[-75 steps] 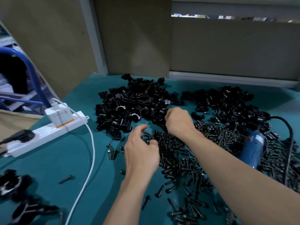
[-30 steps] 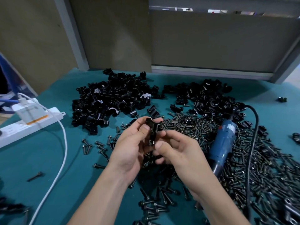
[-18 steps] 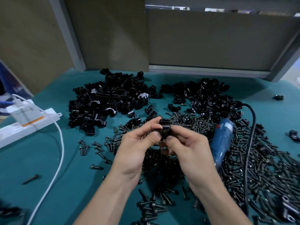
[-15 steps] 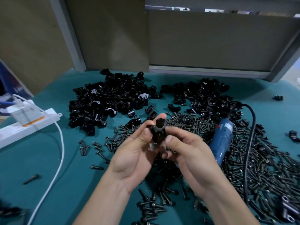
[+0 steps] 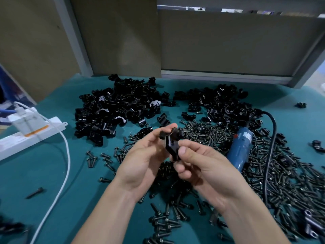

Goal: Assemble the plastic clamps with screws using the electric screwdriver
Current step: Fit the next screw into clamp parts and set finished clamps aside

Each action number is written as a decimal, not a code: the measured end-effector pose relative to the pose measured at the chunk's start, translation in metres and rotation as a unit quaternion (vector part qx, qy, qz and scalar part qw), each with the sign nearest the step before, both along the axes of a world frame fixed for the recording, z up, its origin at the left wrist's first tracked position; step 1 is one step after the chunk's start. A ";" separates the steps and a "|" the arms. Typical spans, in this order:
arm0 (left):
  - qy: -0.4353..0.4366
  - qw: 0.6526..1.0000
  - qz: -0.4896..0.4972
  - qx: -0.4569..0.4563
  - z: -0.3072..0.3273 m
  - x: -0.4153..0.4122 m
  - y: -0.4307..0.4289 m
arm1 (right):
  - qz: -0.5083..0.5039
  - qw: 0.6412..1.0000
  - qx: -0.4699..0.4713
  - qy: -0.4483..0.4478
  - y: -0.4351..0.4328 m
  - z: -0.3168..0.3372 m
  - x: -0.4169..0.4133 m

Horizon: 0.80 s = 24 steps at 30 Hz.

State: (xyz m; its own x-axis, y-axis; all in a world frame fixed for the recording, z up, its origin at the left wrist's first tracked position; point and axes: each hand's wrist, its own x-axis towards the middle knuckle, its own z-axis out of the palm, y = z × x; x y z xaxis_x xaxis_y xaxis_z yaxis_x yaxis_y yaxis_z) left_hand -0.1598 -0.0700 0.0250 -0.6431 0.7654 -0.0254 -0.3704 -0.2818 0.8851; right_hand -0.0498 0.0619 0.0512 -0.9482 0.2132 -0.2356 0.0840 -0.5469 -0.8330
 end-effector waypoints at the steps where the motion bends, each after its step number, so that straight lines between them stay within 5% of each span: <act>1: 0.081 0.995 0.014 -0.049 -0.002 -0.001 -0.001 | -0.037 0.995 0.086 -0.015 0.004 0.001 0.001; 4: 0.248 0.958 0.015 -0.140 -0.003 0.008 0.002 | -0.146 0.952 0.267 -0.037 0.015 -0.003 0.002; 10: 0.214 0.969 0.057 -0.110 -0.010 0.019 0.016 | -0.114 0.940 0.317 -0.049 0.008 -0.002 0.001; 16: 0.176 0.953 0.198 -0.147 -0.018 0.011 0.022 | -0.198 0.757 0.597 -0.177 0.045 0.011 -0.017; 22: 0.183 0.939 0.229 -0.182 -0.023 -0.007 0.020 | 0.000 0.611 0.732 -0.302 0.136 0.025 -0.090; 24: 0.198 0.934 0.226 -0.195 -0.024 -0.010 0.020 | 0.057 0.608 0.738 -0.287 0.147 0.022 -0.107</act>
